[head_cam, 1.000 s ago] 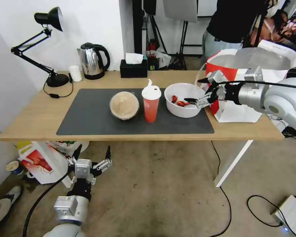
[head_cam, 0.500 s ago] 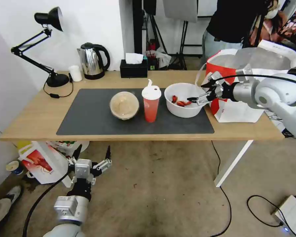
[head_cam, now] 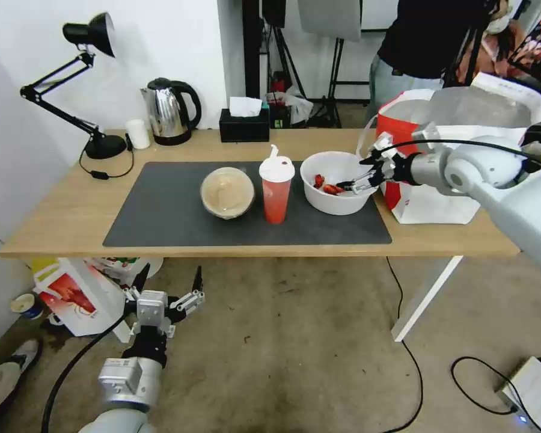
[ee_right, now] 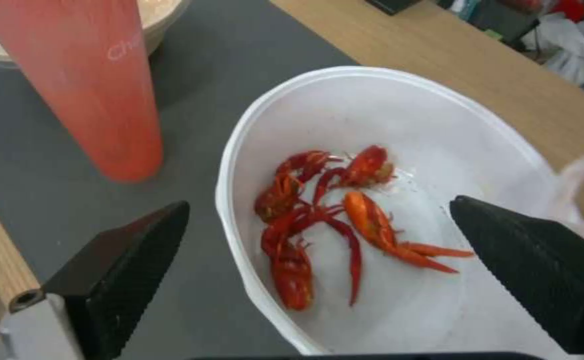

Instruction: Pick up the trash from the table and place it into the takeout bag.

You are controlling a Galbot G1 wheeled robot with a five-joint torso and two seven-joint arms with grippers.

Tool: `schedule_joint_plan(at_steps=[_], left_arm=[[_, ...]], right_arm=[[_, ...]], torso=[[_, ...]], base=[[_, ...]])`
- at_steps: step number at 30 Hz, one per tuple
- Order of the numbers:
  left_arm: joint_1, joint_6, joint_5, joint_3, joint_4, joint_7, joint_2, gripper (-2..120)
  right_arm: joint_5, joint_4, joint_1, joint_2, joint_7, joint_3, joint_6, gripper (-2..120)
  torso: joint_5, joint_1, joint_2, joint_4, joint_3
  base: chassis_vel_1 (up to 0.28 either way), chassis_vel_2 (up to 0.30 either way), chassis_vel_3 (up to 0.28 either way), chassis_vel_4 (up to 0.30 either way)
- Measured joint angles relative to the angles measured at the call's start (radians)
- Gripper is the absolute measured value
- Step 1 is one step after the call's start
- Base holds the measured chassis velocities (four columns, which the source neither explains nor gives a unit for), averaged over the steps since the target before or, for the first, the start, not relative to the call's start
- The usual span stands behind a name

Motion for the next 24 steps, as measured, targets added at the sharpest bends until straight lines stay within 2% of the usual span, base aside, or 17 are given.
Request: schedule_joint_plan(at_steps=[24], left_arm=[[0.0, 0.0, 0.0, 0.0, 0.0, 0.0, 0.0, 100]], right_arm=[[-0.071, -0.127, 0.001, 0.114, -0.008, -0.088, -0.001, 100]], torso=[[0.0, 0.0, 0.0, 0.0, 0.0]], base=[[0.0, 0.0, 0.0, 0.0]])
